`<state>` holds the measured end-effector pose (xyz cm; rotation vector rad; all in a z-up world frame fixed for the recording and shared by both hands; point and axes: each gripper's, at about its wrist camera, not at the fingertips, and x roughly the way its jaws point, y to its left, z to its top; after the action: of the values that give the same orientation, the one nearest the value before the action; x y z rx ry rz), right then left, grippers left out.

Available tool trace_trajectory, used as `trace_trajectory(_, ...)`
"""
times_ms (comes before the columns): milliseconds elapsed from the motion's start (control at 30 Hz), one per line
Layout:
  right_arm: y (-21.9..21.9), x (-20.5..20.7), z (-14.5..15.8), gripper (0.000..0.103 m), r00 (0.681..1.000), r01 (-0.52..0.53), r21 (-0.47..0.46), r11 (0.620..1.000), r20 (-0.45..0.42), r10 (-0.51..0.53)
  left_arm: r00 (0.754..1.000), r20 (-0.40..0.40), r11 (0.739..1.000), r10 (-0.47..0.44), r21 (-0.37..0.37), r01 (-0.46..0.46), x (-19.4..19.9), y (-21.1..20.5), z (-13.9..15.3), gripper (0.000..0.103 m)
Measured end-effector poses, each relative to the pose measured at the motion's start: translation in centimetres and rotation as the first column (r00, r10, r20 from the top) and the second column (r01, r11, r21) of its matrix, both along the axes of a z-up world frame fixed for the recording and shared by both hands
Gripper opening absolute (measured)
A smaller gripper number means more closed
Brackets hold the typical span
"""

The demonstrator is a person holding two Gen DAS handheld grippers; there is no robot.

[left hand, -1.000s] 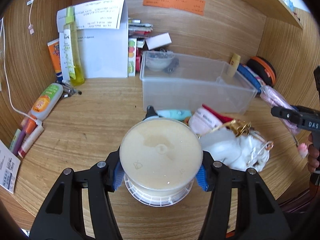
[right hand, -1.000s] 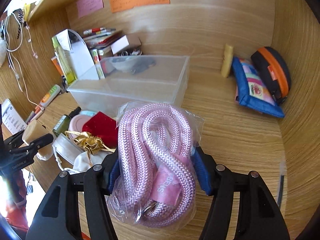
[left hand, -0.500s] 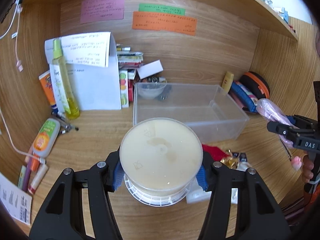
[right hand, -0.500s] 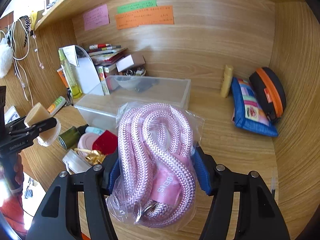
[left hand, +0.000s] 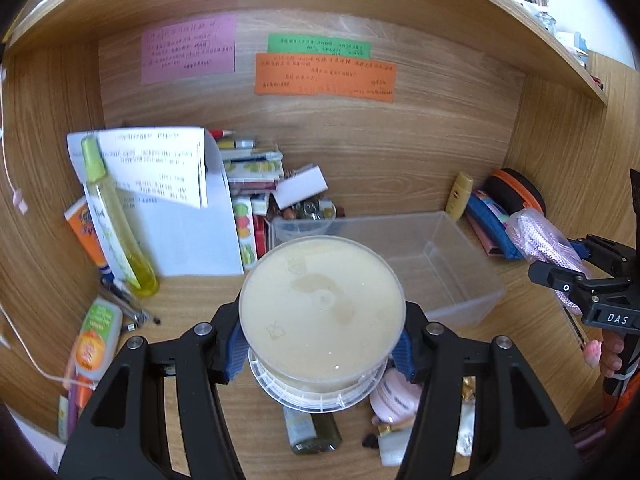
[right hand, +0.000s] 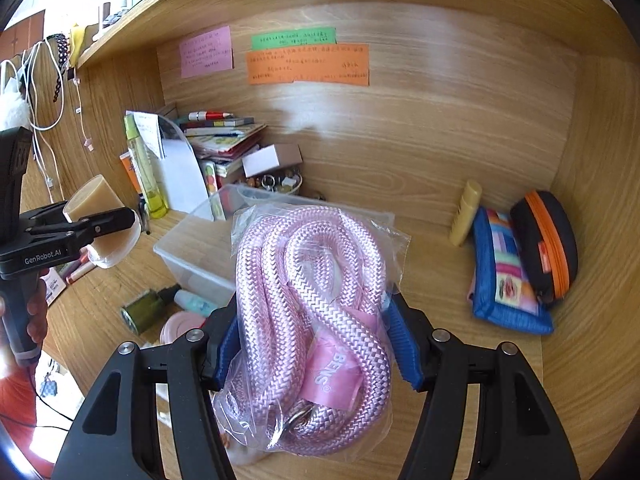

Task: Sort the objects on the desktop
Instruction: 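Carry both items into the clear plastic box and open both tools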

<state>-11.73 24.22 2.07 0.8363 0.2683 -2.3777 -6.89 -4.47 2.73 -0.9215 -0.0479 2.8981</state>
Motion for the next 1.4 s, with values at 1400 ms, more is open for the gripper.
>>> trace_trajectory(1400,-9.7,-11.3,-7.8,0.059,0.98,-0.108,0.215,0.971,0.187,0.067,0.989,0.133,0.995,-0.068,-0.069,0.078,-10.0,0.9,-4.4,0.066)
